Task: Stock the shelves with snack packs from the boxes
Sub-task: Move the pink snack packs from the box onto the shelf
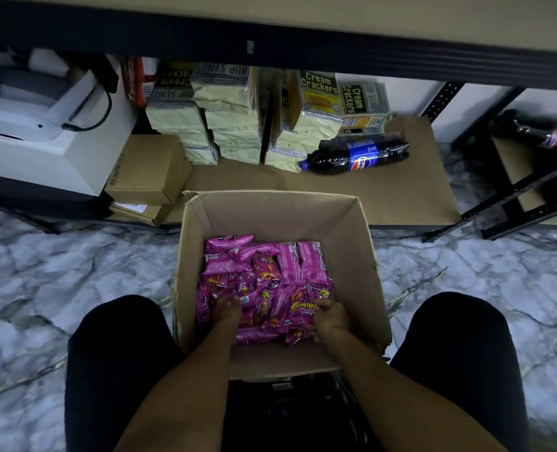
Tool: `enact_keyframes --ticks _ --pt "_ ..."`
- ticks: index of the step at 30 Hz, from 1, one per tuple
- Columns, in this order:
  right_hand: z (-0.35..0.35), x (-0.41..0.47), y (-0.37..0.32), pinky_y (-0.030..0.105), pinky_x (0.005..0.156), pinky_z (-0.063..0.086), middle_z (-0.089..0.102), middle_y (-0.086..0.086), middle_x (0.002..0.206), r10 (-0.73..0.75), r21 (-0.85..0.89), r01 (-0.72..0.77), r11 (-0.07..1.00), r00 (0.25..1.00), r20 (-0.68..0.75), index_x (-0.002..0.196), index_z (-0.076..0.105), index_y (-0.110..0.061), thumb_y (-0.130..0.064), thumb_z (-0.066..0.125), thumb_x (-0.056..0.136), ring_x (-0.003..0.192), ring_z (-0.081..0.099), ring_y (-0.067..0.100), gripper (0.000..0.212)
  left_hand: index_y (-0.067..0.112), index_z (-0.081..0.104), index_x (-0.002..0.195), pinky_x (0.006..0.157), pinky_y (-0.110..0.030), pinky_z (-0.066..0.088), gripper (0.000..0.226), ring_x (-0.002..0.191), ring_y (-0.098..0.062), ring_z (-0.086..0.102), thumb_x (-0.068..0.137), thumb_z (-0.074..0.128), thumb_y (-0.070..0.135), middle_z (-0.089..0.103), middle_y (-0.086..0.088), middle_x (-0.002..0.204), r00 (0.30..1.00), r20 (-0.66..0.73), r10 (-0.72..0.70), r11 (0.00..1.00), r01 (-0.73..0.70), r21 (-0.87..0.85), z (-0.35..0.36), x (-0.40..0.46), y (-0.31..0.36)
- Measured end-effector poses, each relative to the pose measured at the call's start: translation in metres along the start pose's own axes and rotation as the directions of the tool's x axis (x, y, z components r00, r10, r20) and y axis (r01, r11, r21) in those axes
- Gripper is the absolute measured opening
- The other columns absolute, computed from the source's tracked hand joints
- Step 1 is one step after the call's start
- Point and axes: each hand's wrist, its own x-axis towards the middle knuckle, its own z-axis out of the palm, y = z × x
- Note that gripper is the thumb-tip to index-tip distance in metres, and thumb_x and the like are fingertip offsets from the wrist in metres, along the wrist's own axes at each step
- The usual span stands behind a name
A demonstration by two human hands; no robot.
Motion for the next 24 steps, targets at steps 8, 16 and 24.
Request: enact_keyframes --ticks 8,16,24 --pt "0.009 0.005 -0.002 0.026 0.042 0.048 0.07 0.011 0.097 -0.043 -0.018 0.043 0.999 0.999 0.015 0.116 0.066 -0.027 -0.001 0.047 0.091 0.061 0.065 0.025 0.041 -0.008 0.053 0.128 0.099 -0.048 0.046 0.056 0.117 -0.041 0.056 0.088 0.069 0.028 0.058 -0.027 0.127 0.938 -0.335 -0.085 0.985 0.028 -0.172 -0.017 0.006 0.016" --pt "0.015 0.013 0.001 0.025 0.043 0.045 0.068 0.012 0.105 -0.057 -0.006 0.058 0.998 0.998 0.039 0.116 0.066 -0.027 0.002 0.047 0.094 0.061 0.06 0.02 0.042 0.021 0.045 0.123 0.099 -0.05 0.046 0.033 0.11 -0.039 0.057 0.091 0.051 0.012 0.058 -0.015 0.123 0.973 -0.225 0.058 0.99 -0.086 -0.114 -0.01 0.041 0.007" --pt "0.006 0.038 0.006 0.035 0.053 0.05 0.056 0.007 0.061 0.003 0.113 0.003 0.994 0.999 -0.051 0.107 0.065 -0.024 0.005 0.042 0.092 0.053 0.051 0.022 0.04 0.031 0.047 0.124 0.048 -0.026 0.049 0.063 0.065 -0.021 0.056 0.083 0.046 -0.016 0.058 -0.013 0.094 0.948 0.305 -0.093 0.992 0.114 -0.053 0.009 -0.013 0.011"
